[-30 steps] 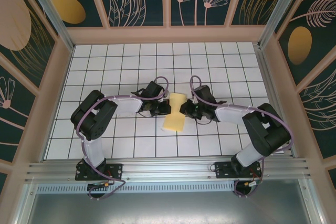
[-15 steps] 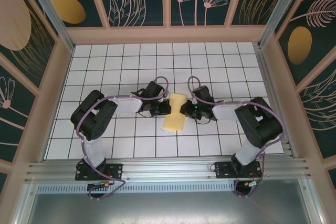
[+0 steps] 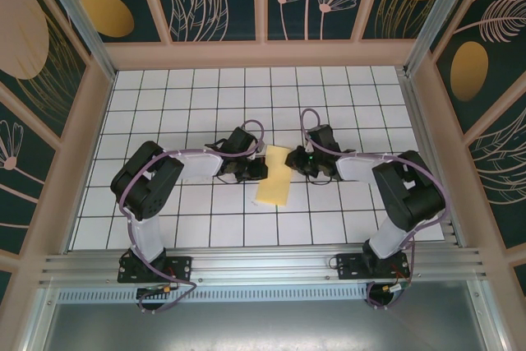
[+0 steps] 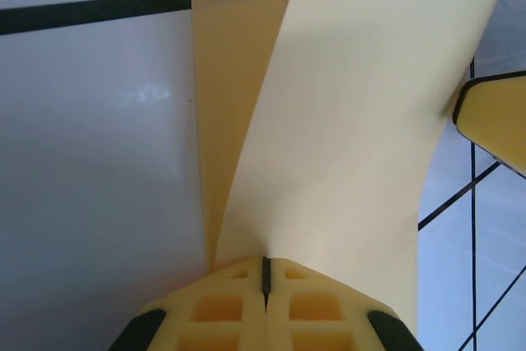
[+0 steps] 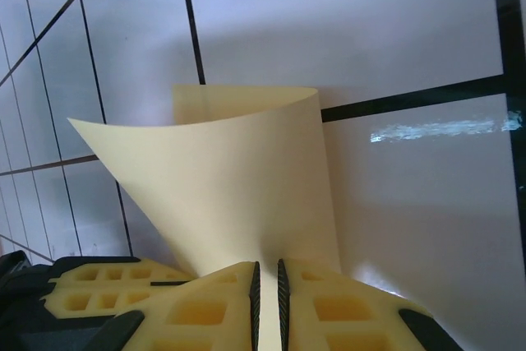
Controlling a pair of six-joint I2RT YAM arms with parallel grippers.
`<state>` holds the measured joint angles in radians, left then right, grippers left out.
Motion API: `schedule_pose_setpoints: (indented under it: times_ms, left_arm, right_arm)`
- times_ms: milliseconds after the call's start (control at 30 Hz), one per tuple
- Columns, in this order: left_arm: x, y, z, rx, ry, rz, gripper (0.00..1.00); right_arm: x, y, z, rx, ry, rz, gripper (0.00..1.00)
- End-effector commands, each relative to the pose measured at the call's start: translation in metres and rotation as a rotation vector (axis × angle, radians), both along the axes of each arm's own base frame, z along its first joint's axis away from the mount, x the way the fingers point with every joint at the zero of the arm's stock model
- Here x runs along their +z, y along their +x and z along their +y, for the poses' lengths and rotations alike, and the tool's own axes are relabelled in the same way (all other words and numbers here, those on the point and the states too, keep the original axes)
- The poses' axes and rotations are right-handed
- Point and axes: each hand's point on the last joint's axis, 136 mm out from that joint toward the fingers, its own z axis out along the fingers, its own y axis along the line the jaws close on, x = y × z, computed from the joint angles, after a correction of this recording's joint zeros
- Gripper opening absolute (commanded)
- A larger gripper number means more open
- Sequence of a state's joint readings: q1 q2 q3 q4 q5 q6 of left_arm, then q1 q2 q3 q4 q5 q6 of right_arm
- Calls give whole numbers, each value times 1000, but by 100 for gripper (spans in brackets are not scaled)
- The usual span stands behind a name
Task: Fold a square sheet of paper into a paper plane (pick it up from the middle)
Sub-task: Fold the square sheet of paper in half at the center of the table.
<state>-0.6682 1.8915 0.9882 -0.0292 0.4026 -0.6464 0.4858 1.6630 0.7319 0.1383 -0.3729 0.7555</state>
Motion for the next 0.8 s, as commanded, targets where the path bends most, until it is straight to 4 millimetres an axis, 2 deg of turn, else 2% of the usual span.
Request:
schedule_pose_setpoints:
  times_ms: [0,167,267,333,467,567,633,767]
  left_arm:
    - [-57,-29,42,16,221,106,2]
    - [-56,-29,42,16,221,105,2]
    - [-57,-30,43,16,224,107,2]
    - [-58,-30,43,16,225,109,2]
    - [-58,-31,43,13,227,108,2]
    - [-58,-31,43,13,226,109,2]
    - [-58,-31,43,13,226,110,2]
    - [-56,-30,43,14,224,105,2]
  right_arm:
    - [-18,-9,-2,21,-14,32,18]
    - [-41,-10,-22,-29,-114,77,18]
    - [-45,-8,-26,-32,-133,87,18]
    - [-37,-4,-21,-18,-113,79,18]
    - [2,8,-5,17,-25,-1,19]
    - [18,19,-1,26,-12,-39,19]
    - [15,23,-3,22,-25,-35,19]
    - [-7,23,-7,14,-40,10,18]
